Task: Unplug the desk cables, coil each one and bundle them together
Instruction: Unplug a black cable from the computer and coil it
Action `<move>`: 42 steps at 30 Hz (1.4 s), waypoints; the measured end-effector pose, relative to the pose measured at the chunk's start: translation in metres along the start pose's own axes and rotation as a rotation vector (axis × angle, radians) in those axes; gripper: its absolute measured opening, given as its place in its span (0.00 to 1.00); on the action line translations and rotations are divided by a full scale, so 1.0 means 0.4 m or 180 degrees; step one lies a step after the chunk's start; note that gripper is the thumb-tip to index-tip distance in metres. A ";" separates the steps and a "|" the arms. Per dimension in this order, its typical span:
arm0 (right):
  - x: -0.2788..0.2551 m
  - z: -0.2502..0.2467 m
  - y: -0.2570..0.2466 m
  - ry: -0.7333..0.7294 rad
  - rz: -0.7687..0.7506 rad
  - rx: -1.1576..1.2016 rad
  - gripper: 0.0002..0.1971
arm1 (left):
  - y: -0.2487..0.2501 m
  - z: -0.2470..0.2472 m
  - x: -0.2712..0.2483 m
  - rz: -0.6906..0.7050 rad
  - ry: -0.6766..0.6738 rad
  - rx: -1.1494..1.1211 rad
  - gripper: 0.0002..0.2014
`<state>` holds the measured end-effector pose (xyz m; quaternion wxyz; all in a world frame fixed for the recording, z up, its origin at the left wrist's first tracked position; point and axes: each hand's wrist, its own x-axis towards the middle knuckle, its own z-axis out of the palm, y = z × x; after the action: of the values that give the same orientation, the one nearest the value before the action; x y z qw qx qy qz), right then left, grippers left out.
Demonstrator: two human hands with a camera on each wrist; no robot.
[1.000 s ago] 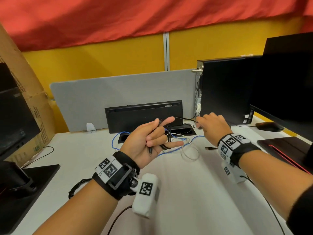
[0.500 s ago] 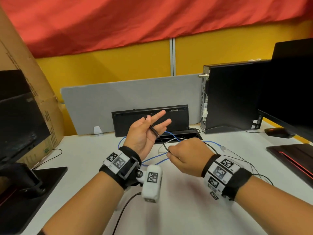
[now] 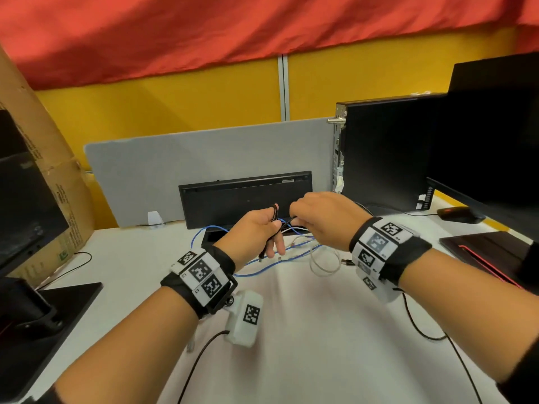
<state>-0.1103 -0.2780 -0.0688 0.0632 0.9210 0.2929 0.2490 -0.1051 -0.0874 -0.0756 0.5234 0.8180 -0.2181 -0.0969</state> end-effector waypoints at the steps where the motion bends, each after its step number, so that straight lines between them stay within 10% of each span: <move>1: 0.004 0.003 0.014 -0.0104 0.0054 0.0055 0.04 | 0.001 -0.002 0.000 -0.0020 0.0011 0.0120 0.22; 13: -0.089 0.015 0.306 -0.0707 0.2008 0.0272 0.08 | -0.034 -0.061 -0.018 -0.0434 0.0207 -0.0565 0.14; 22: -0.040 -0.022 0.294 0.0939 0.2293 0.2673 0.10 | -0.036 -0.080 -0.034 -0.0282 -0.0154 -0.0664 0.22; 30: 0.062 -0.075 0.243 0.1687 0.1822 0.3274 0.06 | -0.041 -0.091 -0.051 -0.0333 -0.0356 -0.1739 0.16; 38: 0.053 0.023 0.139 0.0475 0.2209 0.2122 0.09 | 0.026 -0.145 -0.073 0.0323 -0.0767 -0.3329 0.21; 42: 0.039 0.066 0.036 -0.0153 0.1630 0.1606 0.14 | 0.049 -0.169 -0.078 0.0648 -0.0395 -0.3621 0.22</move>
<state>-0.0788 -0.2803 -0.0814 -0.2237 0.9567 0.1034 0.1549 -0.1115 -0.0251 -0.0310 0.8735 0.3758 -0.2396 -0.1958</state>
